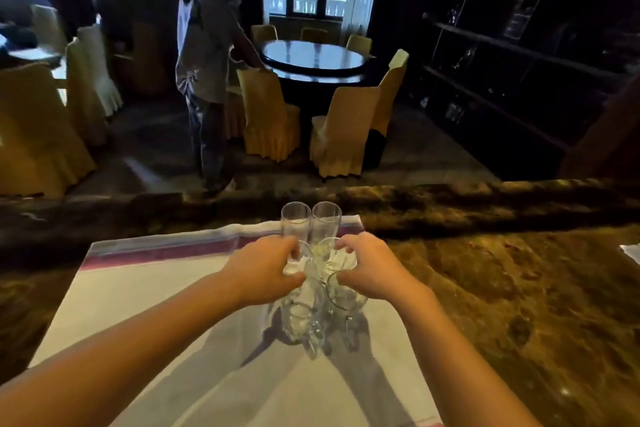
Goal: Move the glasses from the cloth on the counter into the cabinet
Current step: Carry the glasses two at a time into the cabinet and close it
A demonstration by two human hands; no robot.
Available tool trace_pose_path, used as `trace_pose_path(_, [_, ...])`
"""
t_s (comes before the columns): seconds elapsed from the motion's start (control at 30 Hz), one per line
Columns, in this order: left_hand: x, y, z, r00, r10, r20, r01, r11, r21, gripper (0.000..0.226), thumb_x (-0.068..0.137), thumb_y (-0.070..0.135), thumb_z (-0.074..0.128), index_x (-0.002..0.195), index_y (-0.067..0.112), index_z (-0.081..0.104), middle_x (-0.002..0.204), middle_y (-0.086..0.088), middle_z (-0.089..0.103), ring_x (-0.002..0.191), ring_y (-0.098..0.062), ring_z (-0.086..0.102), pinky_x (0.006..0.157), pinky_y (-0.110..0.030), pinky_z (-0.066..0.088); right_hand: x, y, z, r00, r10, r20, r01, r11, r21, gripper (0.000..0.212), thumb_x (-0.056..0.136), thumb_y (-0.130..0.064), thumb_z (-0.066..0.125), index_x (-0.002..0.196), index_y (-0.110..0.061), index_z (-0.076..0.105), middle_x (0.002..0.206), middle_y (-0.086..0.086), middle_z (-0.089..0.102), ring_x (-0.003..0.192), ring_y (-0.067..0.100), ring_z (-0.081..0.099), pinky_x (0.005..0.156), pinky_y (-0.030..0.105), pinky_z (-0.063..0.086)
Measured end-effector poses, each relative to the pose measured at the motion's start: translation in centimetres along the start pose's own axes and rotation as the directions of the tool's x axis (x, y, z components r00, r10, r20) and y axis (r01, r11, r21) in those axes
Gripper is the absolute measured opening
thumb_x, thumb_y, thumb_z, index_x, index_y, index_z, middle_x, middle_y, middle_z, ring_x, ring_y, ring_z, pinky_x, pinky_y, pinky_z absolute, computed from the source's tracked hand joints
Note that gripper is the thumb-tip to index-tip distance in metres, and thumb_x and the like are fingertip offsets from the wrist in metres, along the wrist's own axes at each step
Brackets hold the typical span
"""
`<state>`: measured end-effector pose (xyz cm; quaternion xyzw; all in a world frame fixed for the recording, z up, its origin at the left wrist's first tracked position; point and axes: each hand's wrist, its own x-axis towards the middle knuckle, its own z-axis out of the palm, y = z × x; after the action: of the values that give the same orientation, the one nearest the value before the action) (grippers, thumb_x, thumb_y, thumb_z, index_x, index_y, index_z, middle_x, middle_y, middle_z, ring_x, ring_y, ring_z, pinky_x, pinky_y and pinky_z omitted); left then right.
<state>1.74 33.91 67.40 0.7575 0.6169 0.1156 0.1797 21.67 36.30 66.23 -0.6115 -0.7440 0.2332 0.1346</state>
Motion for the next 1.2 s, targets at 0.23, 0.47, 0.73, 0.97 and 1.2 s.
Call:
trace_pose_path(0.23, [-1.1,-0.8,5.9,0.991,0.058,0.124,-0.078,0.983,0.165,0.081,0.068,0.073,0.067,0.134,0.043,0.029,0.134,0.001,0.040,0.103,-0.017,0.054,0.083,-0.029,0.056,-2.3,1.8,3.6,0.998,0.016,0.068,-0.012,0.998,-0.059,0.066,0.075,-0.036,0.080,0.133,-0.039,0.048,0.137,-0.006,0.036,0.122,0.019,0.031,0.097,0.037,0.045])
trace_pose_path(0.47, [-0.4,-0.7,7.5,0.994,0.059,0.096,-0.063,0.997,0.047,0.088,0.066,0.056,0.081,0.131,0.044,0.022,0.135,-0.001,0.036,0.094,-0.014,0.055,0.069,-0.015,0.048,-3.4,1.5,4.6,0.999,-0.018,-0.043,0.013,0.993,-0.118,0.068,0.079,-0.027,0.080,0.136,-0.036,0.044,0.135,-0.002,0.035,0.114,0.017,0.030,0.085,0.023,0.037])
trace_pose_path(0.73, [-2.4,0.7,6.9,0.979,0.102,0.175,-0.122,0.987,0.103,0.085,0.066,0.039,0.085,0.135,0.035,0.037,0.127,0.000,0.042,0.097,-0.018,0.054,0.079,-0.026,0.056,-6.4,1.0,4.7,0.998,0.054,0.027,-0.049,0.987,-0.155,0.072,0.075,-0.029,0.081,0.130,-0.039,0.037,0.129,0.003,0.036,0.109,0.020,0.031,0.082,0.028,0.040])
trace_pose_path(0.97, [-8.1,0.2,6.4,0.967,0.144,0.212,-0.168,0.981,0.101,0.084,0.062,0.040,0.084,0.135,0.030,0.042,0.125,0.002,0.049,0.103,-0.019,0.054,0.084,-0.028,0.050,-10.9,-0.1,6.3,0.997,0.051,0.058,-0.044,0.992,-0.114,0.072,0.060,-0.036,0.087,0.114,-0.043,0.040,0.109,-0.005,0.038,0.098,0.023,0.049,0.074,0.034,0.050])
trace_pose_path(1.2, [-16.8,-1.2,3.7,0.966,0.164,0.200,-0.184,0.979,0.088,0.085,0.062,0.040,0.085,0.135,0.032,0.042,0.115,0.006,0.049,0.097,-0.016,0.053,0.084,-0.033,0.053,-19.0,-4.7,7.6,1.000,-0.014,0.015,0.015,1.000,-0.020,0.072,0.058,-0.039,0.083,0.119,-0.046,0.046,0.111,-0.010,0.041,0.109,0.016,0.049,0.082,0.034,0.056])
